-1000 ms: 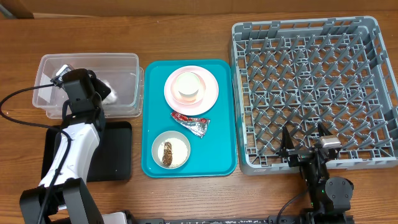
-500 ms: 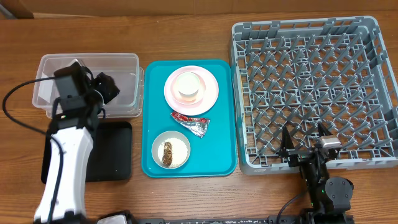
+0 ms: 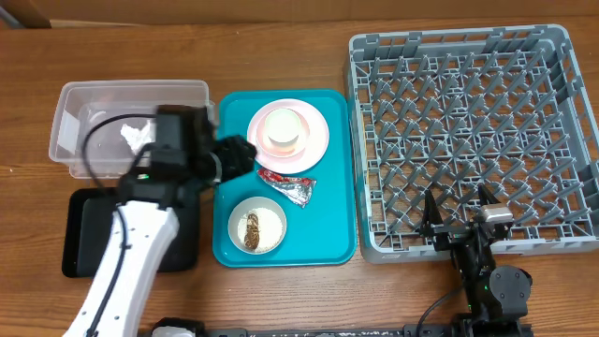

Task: Sort waste into correct bins and load items into the dishwasher
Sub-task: 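Move the left gripper to the red-and-silver wrapper and grasp it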

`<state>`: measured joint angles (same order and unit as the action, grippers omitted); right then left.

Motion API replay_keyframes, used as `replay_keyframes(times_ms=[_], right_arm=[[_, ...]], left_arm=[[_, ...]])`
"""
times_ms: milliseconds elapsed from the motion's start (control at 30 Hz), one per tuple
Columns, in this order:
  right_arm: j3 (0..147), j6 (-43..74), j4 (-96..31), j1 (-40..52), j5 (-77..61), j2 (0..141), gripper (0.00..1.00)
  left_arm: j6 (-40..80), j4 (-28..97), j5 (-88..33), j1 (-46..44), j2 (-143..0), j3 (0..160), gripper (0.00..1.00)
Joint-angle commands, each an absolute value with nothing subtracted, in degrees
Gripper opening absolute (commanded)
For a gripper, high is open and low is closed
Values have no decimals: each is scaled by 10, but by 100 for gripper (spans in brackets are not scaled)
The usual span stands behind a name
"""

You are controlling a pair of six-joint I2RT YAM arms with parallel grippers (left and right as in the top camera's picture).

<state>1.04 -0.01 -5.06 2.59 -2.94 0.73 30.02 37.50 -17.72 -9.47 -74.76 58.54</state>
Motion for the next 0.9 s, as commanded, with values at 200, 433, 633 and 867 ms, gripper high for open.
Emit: replay_keyframes(times_ms=[200, 433, 633, 867], right_arm=[[4, 2, -46, 22, -26, 2, 100], [4, 2, -46, 22, -26, 2, 100], [4, 2, -47, 22, -26, 2, 100], [4, 2, -46, 22, -26, 2, 100]], left_arm=[[325, 366, -37, -195, -825, 592, 59], [389, 349, -40, -195, -881, 592, 59], [429, 320, -40, -196, -910, 592, 52], [439, 308, -40, -196, -943, 592, 41]])
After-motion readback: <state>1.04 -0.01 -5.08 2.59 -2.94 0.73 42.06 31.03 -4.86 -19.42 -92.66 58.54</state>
